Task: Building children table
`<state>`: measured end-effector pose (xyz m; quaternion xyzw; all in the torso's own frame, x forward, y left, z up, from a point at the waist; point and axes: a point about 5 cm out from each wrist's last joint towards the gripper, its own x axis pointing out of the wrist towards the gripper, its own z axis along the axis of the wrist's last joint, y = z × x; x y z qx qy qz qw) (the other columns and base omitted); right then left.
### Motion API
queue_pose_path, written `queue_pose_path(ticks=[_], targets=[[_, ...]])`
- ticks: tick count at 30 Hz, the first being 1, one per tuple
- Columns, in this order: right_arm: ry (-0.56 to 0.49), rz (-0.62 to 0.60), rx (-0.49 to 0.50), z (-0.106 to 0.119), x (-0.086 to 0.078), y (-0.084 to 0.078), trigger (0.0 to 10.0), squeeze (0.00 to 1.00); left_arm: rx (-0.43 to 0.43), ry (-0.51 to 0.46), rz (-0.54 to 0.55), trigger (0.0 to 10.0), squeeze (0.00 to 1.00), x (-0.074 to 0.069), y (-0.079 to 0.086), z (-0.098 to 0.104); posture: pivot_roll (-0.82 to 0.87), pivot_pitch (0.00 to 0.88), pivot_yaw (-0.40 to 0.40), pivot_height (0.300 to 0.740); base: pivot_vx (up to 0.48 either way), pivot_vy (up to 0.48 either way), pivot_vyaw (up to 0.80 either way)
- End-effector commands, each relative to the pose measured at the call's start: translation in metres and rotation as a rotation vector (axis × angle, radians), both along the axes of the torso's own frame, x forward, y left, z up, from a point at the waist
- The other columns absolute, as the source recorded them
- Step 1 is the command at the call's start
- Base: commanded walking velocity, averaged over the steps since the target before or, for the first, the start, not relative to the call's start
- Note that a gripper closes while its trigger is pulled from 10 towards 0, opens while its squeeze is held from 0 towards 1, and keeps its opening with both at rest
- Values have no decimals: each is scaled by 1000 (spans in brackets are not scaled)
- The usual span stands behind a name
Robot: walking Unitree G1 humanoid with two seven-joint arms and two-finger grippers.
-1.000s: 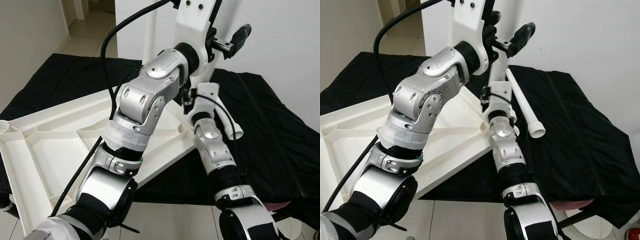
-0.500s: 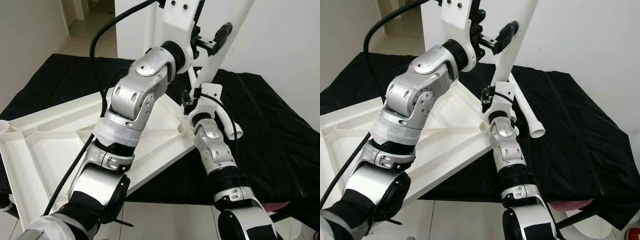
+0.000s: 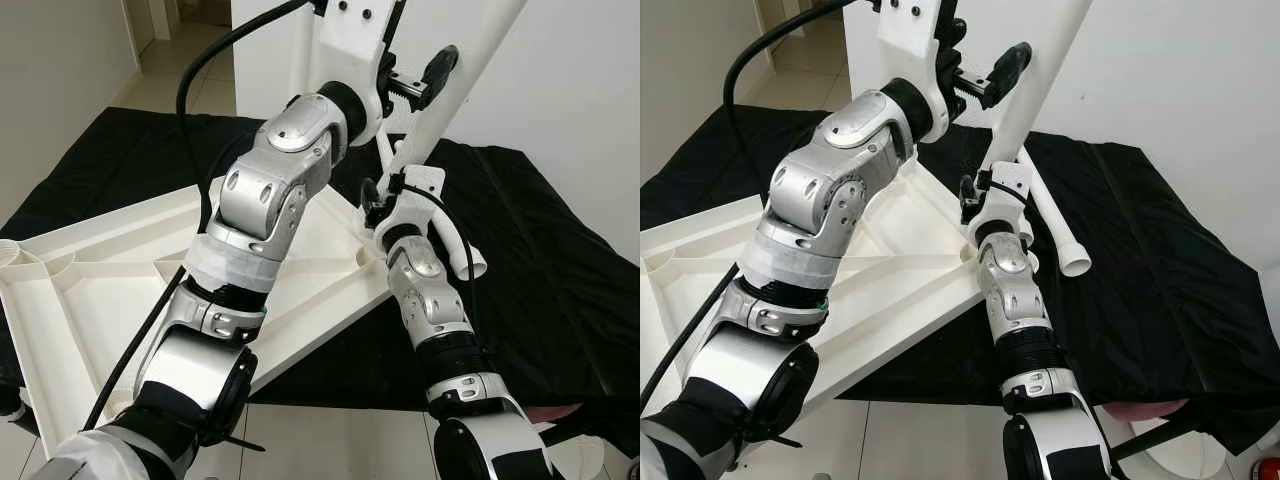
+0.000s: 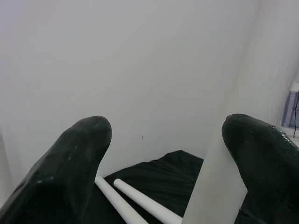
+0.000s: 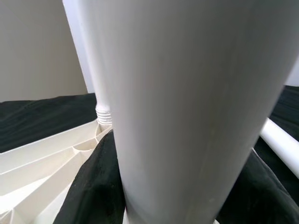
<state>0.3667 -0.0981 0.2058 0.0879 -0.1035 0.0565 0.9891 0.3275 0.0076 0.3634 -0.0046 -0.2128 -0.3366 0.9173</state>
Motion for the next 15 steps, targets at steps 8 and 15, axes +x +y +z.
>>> queue_pose_path(ticks=[8,15], targets=[[7,-10,-4,-2,-2,-3,10000,0,57,-53,-136,10000,0,-6,-8,2,31,0,-76,740,0,0,0],[17,-20,-10,0,2,-8,10000,0,91,-80,-200,10000,0,-13,-9,-3,38,0,-86,740,0,0,0]])
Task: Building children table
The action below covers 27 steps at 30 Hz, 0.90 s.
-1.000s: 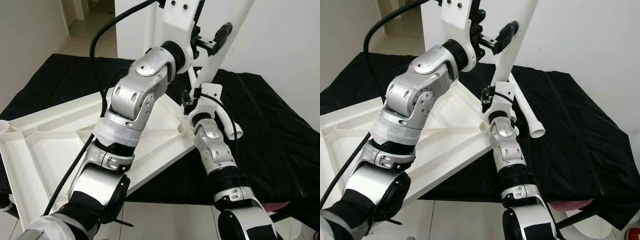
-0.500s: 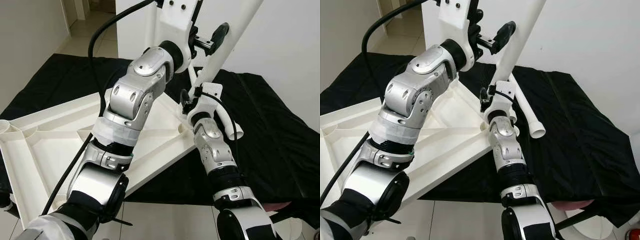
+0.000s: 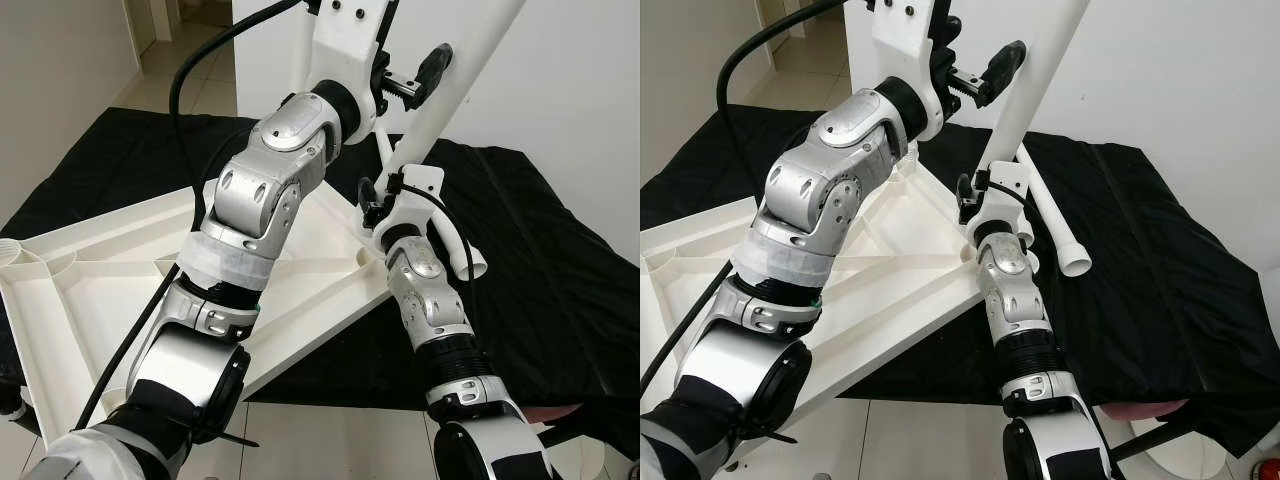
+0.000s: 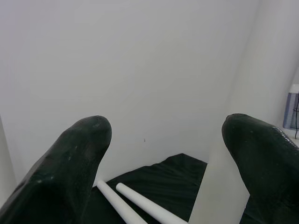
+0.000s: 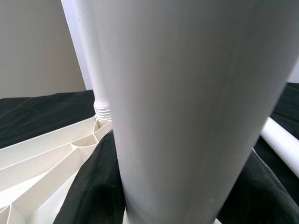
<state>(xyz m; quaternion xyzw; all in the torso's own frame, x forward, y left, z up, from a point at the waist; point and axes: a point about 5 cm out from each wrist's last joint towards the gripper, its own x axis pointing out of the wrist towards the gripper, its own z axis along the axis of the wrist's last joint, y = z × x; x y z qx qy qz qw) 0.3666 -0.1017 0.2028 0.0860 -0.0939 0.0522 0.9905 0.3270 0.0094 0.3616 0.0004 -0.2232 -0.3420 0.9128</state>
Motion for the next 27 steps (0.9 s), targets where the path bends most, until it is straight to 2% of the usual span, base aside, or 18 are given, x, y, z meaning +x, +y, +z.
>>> queue_pose_path(ticks=[1,10,16,23,27], targets=[[-3,-13,-5,3,2,-4,10000,0,88,-55,-188,10000,0,-12,-11,-1,38,0,-86,740,0,0,0],[-6,12,-32,6,4,0,10000,0,157,-104,-253,10000,0,-23,-14,-9,42,0,-95,740,0,0,0],[3,23,-43,7,6,2,10000,0,193,-128,-289,10000,0,-31,-22,-12,41,0,-99,740,0,0,0],[-7,38,-66,9,6,4,10000,0,202,-129,-284,10000,0,-31,-25,-13,41,0,-101,740,0,0,0],[-30,72,-87,11,5,10,10000,0,196,-120,-254,10000,0,-26,-24,-12,39,0,-100,740,0,0,0]])
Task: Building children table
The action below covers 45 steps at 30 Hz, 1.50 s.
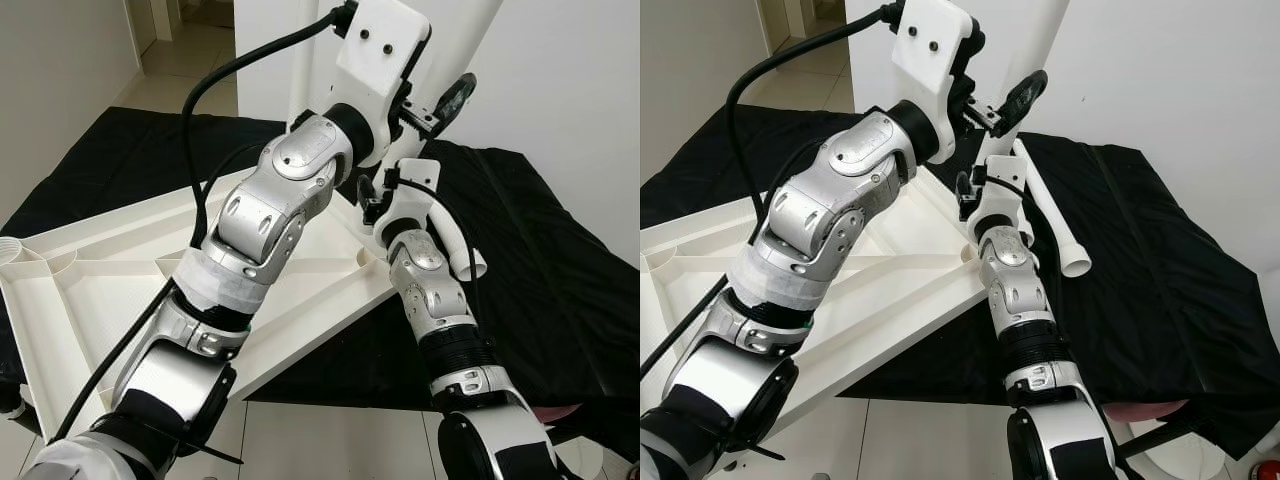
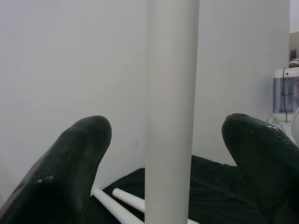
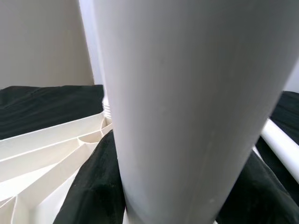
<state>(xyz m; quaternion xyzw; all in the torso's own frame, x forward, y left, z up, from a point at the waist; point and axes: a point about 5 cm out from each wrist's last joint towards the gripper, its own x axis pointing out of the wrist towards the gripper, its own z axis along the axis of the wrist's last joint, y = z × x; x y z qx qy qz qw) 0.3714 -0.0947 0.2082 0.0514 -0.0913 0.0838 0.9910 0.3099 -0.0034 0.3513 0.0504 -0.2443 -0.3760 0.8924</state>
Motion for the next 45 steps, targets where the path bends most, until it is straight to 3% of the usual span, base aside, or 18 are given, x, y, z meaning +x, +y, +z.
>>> queue_pose_path(ticks=[1,9,22,24,28,30,33,38,45], targets=[[-34,27,-14,7,-1,4,10000,0,109,-30,-188,10000,0,-7,-11,-1,39,0,-100,740,0,0,0],[-109,102,-24,10,-10,10,10000,0,89,-16,-120,10000,0,7,-5,0,36,0,-95,740,0,0,0],[-209,200,-25,12,-22,7,10000,0,70,-21,-79,10000,0,17,7,8,33,0,-83,740,0,0,0],[-225,223,-14,10,-26,4,10000,0,73,-20,-59,10000,0,25,22,2,34,0,-82,740,0,0,0],[-235,243,-11,9,-28,4,10000,0,77,-20,-50,10000,0,29,34,-4,35,0,-78,740,0,0,0],[-249,274,-16,7,-33,5,10000,0,85,-21,-49,10000,0,35,52,-8,37,0,-75,740,0,0,0],[-252,285,-13,5,-34,6,10000,0,89,-22,-39,10000,0,37,59,-9,40,0,-73,740,0,0,0],[-255,295,-10,4,-35,7,10000,0,91,-23,-34,10000,0,41,63,-10,43,0,-72,740,0,0,0],[-197,213,-12,2,-25,6,10000,0,94,-10,-133,10000,0,39,54,-20,45,0,-73,740,0,0,0]])
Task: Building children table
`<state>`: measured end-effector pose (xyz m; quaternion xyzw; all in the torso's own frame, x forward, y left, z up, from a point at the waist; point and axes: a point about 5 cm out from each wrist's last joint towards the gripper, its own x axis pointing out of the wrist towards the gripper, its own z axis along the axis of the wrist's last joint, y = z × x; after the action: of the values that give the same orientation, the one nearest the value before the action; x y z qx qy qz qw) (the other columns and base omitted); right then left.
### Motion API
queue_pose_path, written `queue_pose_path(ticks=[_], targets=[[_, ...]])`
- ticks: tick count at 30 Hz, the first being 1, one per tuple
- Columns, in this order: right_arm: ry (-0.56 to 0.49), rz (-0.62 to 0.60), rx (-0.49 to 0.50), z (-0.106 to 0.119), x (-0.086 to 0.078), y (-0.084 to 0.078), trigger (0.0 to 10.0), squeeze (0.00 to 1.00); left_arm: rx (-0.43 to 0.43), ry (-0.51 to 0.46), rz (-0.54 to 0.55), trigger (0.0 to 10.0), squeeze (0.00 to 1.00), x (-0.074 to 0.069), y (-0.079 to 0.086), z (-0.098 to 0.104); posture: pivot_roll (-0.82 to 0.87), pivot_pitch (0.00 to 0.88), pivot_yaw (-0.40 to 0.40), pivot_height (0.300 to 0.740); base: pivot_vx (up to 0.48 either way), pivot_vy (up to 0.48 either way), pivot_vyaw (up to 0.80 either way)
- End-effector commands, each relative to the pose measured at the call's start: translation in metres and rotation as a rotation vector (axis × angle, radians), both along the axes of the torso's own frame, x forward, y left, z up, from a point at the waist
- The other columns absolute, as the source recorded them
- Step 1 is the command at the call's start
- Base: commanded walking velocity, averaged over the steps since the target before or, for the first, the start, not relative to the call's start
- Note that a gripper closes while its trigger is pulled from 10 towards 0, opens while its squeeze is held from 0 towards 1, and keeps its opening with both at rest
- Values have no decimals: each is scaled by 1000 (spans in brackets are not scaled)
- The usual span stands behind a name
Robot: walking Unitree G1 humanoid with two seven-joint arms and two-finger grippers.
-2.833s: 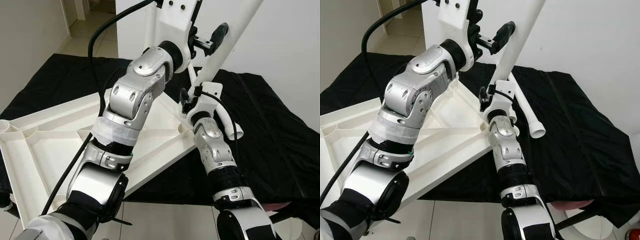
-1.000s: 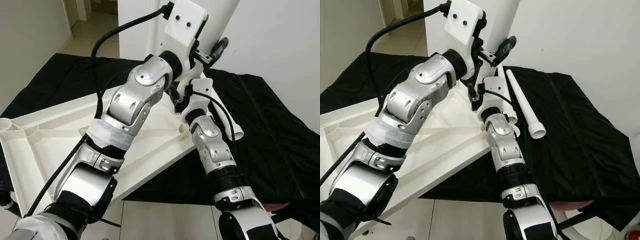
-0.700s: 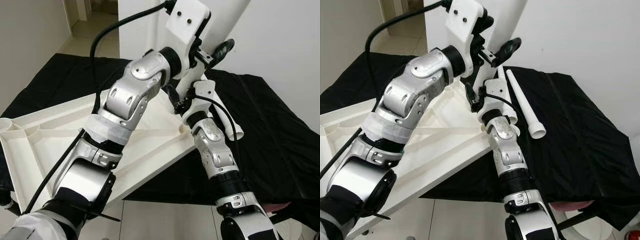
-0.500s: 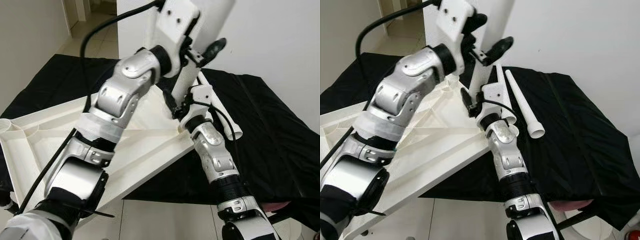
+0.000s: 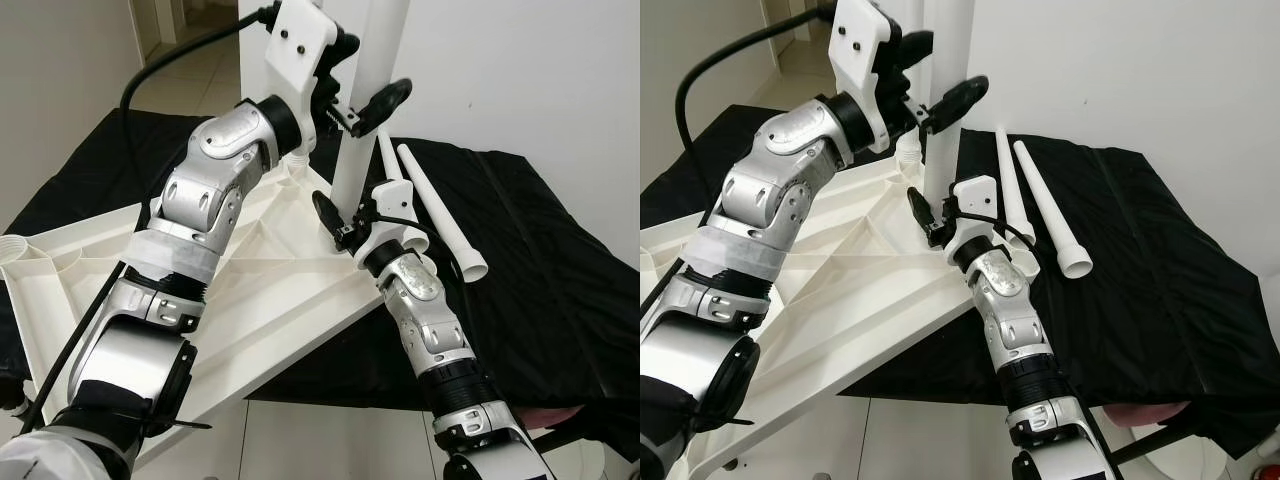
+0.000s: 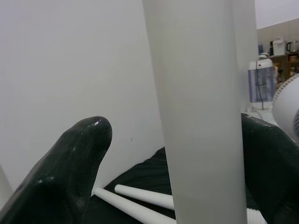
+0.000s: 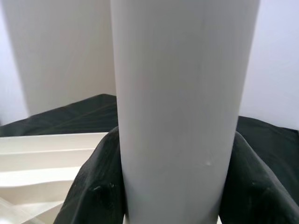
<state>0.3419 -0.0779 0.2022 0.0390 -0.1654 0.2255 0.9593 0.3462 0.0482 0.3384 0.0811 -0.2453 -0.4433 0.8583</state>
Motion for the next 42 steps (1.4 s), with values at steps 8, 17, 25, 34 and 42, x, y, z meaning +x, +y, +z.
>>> queue_pose_path(ticks=[8,17,25,34,42], targets=[[111,-316,146,6,24,-25,10000,0,20,75,-245,10000,0,-30,-31,-37,50,0,-74,740,0,0,0],[131,-374,190,2,26,-37,10000,0,-89,191,-51,10000,0,-12,-29,-37,54,0,-82,740,0,0,0],[122,-415,183,2,26,-41,10000,0,-176,309,294,10000,0,10,9,-37,46,0,-82,740,0,0,0],[105,-434,156,2,23,-46,10000,0,147,121,436,10000,0,10,22,-69,41,0,-79,740,0,0,0],[98,-438,146,2,23,-48,10000,0,144,149,353,10000,0,0,17,-70,47,0,-85,740,0,0,0]])
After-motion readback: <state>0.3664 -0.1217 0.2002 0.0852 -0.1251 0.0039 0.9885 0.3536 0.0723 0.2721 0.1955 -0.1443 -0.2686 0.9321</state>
